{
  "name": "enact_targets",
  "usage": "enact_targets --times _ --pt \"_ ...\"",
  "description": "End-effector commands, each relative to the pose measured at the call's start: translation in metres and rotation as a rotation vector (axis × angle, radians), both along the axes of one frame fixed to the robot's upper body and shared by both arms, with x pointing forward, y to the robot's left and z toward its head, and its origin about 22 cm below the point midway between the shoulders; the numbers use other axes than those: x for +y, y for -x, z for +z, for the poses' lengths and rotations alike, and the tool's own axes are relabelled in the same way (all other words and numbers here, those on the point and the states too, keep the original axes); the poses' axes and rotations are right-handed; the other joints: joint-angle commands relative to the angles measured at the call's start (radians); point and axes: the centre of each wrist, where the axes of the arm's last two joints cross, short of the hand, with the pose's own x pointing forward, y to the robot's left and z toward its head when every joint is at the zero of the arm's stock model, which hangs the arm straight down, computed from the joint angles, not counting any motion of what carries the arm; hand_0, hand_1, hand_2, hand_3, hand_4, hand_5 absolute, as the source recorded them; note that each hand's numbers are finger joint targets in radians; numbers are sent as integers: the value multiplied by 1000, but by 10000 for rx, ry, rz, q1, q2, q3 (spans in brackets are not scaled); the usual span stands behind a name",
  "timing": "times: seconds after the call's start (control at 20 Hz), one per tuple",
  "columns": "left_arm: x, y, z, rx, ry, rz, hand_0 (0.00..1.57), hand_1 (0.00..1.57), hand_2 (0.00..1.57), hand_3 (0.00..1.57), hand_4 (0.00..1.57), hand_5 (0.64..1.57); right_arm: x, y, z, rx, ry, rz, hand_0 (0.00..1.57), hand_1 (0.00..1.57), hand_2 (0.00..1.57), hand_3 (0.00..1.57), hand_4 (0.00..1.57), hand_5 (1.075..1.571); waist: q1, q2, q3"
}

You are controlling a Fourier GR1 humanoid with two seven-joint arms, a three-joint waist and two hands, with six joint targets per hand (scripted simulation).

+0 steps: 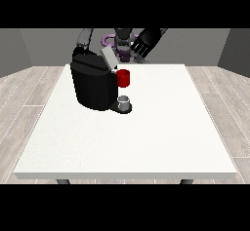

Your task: Insert the coffee pod into the coffee machine and close the lid

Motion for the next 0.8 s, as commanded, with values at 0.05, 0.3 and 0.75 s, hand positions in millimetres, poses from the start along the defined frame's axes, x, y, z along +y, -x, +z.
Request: enact_targets --times 0.05,0.3,0.75 --pt "24 -3 43 -964 18 491 1174 1174 1254 1266 479 1571 -2 -18 45 -942 38 267 0 0 0 0 0 1571 -844 709 -4" --pt "17 -5 72 -1478 -69 748 1222 1222 1288 1238 475 1571 0 -20 42 -1547 135 105 0 0 0 0 0 1571 -838 1404 2" --pt "4 -10 64 -1181 -198 521 1188 1188 1266 1227 471 1571 -21 -25 55 -1659 -100 -210 0 0 0 0 0 1571 -869 1593 4"
